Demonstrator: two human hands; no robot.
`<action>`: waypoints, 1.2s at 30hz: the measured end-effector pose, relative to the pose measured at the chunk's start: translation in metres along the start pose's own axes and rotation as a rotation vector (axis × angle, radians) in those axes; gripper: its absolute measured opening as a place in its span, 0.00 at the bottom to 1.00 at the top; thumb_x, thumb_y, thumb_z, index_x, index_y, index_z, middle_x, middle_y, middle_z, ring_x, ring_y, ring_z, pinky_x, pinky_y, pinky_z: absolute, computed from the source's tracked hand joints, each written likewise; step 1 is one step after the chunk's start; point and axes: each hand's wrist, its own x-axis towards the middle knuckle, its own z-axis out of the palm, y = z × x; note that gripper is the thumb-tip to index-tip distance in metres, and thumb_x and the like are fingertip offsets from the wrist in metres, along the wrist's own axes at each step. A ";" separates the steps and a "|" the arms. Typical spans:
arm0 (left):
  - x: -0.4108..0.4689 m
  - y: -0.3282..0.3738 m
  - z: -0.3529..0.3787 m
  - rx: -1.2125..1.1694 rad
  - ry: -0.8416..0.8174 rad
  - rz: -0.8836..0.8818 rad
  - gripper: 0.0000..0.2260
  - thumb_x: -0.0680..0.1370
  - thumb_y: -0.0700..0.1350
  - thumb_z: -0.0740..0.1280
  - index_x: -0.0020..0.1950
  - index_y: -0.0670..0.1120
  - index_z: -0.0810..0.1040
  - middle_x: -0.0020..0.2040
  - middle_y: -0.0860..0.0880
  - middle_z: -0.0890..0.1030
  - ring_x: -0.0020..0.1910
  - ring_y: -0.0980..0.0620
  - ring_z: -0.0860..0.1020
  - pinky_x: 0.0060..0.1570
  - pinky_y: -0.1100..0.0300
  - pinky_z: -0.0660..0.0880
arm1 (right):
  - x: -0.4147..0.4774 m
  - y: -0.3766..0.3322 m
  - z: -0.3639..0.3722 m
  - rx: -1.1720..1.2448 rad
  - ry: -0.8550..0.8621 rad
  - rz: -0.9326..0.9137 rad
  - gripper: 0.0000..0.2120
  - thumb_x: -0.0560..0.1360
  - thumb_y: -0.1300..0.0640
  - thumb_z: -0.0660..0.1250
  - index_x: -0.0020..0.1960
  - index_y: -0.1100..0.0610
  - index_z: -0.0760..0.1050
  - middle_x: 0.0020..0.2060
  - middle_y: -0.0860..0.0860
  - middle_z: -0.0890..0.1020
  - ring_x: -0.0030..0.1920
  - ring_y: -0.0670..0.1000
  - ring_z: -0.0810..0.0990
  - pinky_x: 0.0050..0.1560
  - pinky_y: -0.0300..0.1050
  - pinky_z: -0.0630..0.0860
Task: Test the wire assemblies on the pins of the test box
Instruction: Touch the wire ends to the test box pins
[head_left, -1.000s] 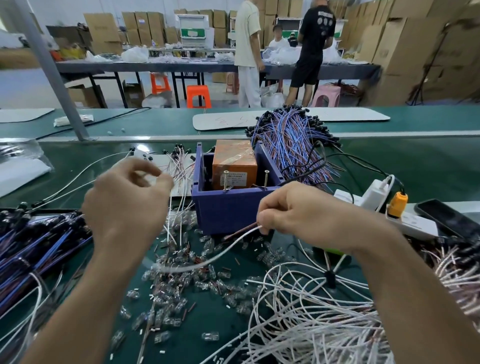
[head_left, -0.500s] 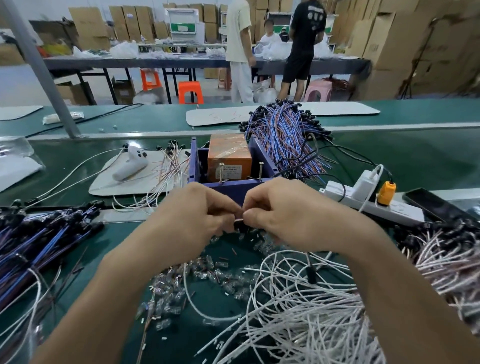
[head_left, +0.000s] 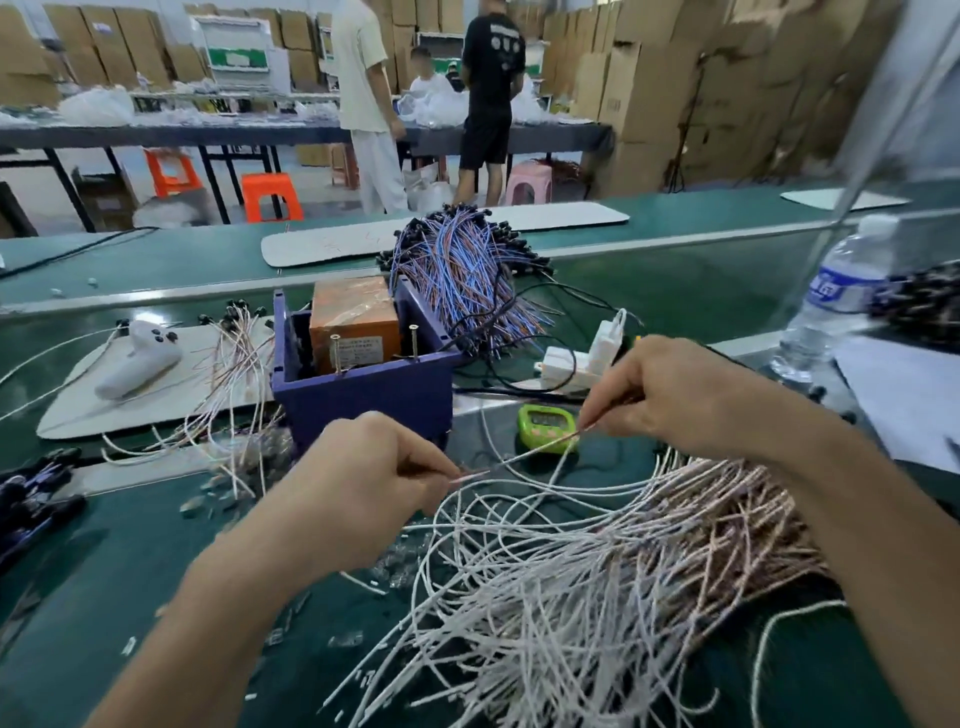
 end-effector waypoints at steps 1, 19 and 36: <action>-0.001 0.004 0.006 0.018 0.049 0.018 0.11 0.80 0.46 0.72 0.41 0.60 0.87 0.31 0.59 0.83 0.22 0.59 0.72 0.23 0.67 0.67 | -0.005 0.008 -0.002 -0.011 0.026 0.015 0.12 0.74 0.58 0.77 0.41 0.39 0.87 0.29 0.37 0.82 0.29 0.38 0.76 0.32 0.29 0.70; 0.004 0.001 0.075 0.169 -0.050 0.102 0.11 0.80 0.58 0.69 0.62 0.67 0.80 0.66 0.72 0.73 0.62 0.65 0.74 0.66 0.58 0.72 | -0.047 0.104 0.019 -0.215 0.305 0.209 0.20 0.74 0.68 0.62 0.49 0.49 0.88 0.53 0.46 0.87 0.60 0.48 0.80 0.76 0.46 0.65; 0.005 0.000 0.084 0.165 0.019 0.169 0.20 0.79 0.56 0.68 0.71 0.62 0.76 0.69 0.65 0.75 0.71 0.62 0.69 0.71 0.63 0.62 | -0.019 0.015 0.113 0.214 0.043 0.067 0.11 0.74 0.52 0.65 0.36 0.52 0.82 0.28 0.49 0.80 0.29 0.44 0.74 0.34 0.47 0.74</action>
